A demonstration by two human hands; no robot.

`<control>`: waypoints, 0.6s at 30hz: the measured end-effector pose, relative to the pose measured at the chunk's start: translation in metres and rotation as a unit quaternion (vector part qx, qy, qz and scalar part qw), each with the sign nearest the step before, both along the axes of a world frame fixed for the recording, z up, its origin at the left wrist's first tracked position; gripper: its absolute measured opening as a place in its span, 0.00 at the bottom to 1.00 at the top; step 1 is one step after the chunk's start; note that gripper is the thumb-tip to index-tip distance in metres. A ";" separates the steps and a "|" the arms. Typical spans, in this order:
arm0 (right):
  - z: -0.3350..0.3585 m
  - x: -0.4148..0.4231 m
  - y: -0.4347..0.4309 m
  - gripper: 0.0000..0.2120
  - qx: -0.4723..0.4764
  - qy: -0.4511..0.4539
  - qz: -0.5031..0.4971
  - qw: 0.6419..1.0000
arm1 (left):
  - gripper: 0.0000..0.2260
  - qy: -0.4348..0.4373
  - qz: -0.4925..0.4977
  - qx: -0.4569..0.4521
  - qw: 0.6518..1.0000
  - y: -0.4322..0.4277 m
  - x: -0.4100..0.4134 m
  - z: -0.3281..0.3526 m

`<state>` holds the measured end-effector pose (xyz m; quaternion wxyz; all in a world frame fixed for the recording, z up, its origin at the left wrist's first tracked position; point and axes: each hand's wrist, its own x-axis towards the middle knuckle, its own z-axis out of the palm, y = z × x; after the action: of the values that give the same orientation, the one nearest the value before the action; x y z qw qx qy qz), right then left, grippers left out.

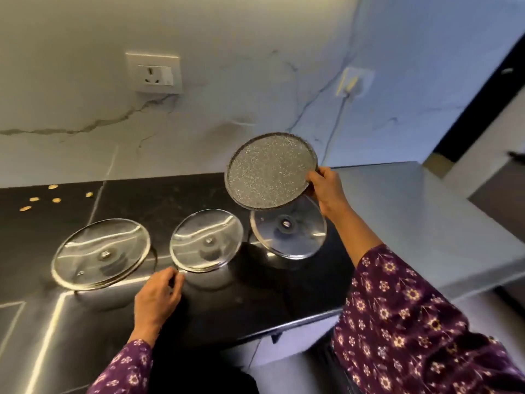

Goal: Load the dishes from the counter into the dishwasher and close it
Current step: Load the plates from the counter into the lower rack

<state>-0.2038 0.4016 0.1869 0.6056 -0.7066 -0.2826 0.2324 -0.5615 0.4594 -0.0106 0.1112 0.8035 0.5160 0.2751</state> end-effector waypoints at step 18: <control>0.026 0.179 -0.393 0.06 -0.244 -0.286 -0.174 0.910 | 0.12 -0.072 -0.462 0.055 0.882 -0.201 0.330 0.058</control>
<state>-0.0243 0.0083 0.2129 0.3384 -0.9067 -0.2503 -0.0272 -0.2316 0.2580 0.0471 0.2184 0.9335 0.0607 0.2779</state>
